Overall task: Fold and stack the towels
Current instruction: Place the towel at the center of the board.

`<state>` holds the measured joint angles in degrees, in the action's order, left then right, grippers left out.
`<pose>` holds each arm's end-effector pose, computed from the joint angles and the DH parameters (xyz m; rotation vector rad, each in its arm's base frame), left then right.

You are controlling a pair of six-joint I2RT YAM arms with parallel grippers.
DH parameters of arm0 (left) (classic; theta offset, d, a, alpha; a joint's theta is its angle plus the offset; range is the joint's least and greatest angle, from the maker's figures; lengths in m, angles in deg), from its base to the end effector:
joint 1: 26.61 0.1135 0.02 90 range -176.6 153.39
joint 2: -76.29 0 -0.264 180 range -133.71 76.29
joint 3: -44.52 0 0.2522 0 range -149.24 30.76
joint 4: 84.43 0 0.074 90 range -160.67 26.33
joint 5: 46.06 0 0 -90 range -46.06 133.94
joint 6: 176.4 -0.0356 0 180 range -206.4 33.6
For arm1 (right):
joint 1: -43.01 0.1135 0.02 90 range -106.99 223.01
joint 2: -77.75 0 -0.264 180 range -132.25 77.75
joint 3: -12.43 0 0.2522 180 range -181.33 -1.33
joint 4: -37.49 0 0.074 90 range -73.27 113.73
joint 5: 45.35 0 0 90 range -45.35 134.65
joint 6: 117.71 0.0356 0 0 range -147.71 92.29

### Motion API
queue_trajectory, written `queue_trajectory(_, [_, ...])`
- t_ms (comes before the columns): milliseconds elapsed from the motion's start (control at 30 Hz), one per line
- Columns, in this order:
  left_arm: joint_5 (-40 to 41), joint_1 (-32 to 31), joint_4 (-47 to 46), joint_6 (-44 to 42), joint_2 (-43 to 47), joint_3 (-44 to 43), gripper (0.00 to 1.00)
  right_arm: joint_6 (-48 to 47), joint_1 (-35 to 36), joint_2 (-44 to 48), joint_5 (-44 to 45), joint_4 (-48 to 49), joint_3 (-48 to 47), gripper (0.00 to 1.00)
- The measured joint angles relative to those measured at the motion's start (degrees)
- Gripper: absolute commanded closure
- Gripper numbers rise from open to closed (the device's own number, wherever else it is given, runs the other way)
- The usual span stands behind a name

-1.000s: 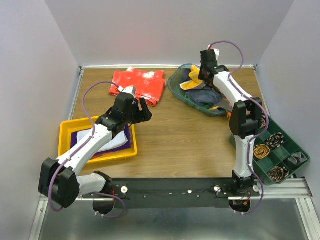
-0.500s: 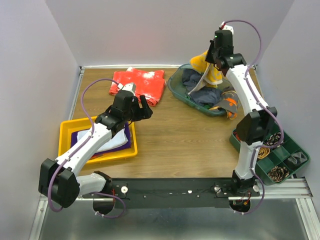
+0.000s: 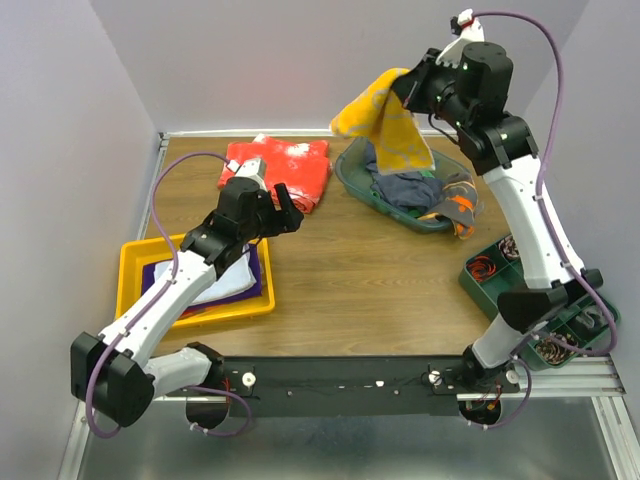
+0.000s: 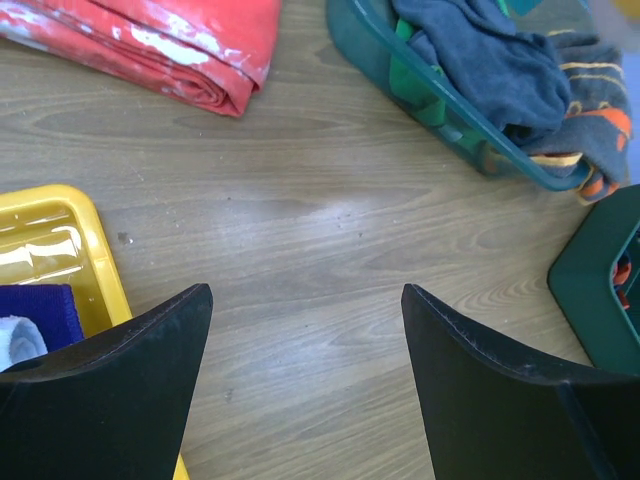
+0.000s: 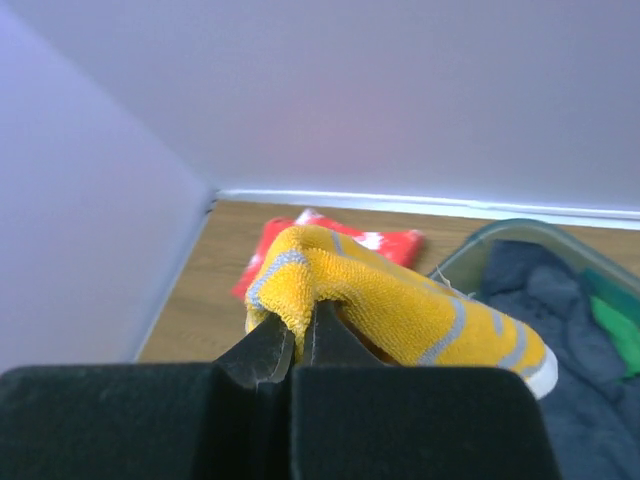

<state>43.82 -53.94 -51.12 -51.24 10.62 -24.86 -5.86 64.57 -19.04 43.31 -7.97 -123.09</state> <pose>0.2293 -0.1186 0.3162 -0.1459 2.1519 -0.6531 0.3315 0.1319 0.5206 -0.0135 1.7227 0.5850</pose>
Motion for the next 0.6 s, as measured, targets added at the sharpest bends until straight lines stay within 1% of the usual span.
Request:
queue_trajectory(100, [0.37, 0.00, 0.20, -0.07, 1.20, -0.33, 0.15, 2.01, 2.89, 3.37, -1.57, 1.20, 4.07, 0.99])
queue_trajectory(133, [0.52, 0.00, 0.44, -0.11, 1.64, -0.50, 0.15, 2.89, 4.15, 5.25, -2.19, 1.44, 6.64, 0.98])
queue_trajectory(167, [0.63, 0.00, 0.76, -0.17, 1.99, -0.76, 0.14, 4.17, 5.20, 8.22, -2.89, 3.04, 11.56, 0.90])
queue_trajectory(200, [0.74, 0.00, 1.11, -0.24, 2.29, -1.16, 0.14, 5.14, 5.77, 9.79, -3.28, 2.91, 14.40, 0.67])
queue_trajectory(233, [0.96, 0.00, 1.29, -0.37, 2.78, -1.53, 0.14, 5.95, 6.29, 11.45, -3.91, 3.21, 17.38, 0.55])
queue_trajectory(267, [1.05, 0.00, 1.51, -0.46, 2.99, -1.81, 0.14, 7.74, 6.91, 14.53, -4.22, 4.79, 23.98, 0.44])
queue_trajectory(300, [1.09, 0.00, 1.55, -0.48, 3.17, -2.05, 0.14, 8.02, 6.99, 16.06, -4.13, 5.07, 26.99, 0.27])
queue_trajectory(400, [1.14, 0.00, 1.73, -0.59, 3.21, -2.12, 0.15, 8.90, 6.93, 19.43, -3.13, 7.10, 38.38, 0.17])
queue_trajectory(533, [1.07, 0.00, 1.31, -0.55, 2.82, -0.90, 0.18, 10.01, 6.82, 19.87, -0.44, 8.07, 52.70, 0.16])
queue_trajectory(600, [0.83, 0.00, 1.29, -0.33, 1.95, 0.31, 0.22, 10.34, 6.82, 18.97, -0.07, 8.04, 57.92, 0.17])
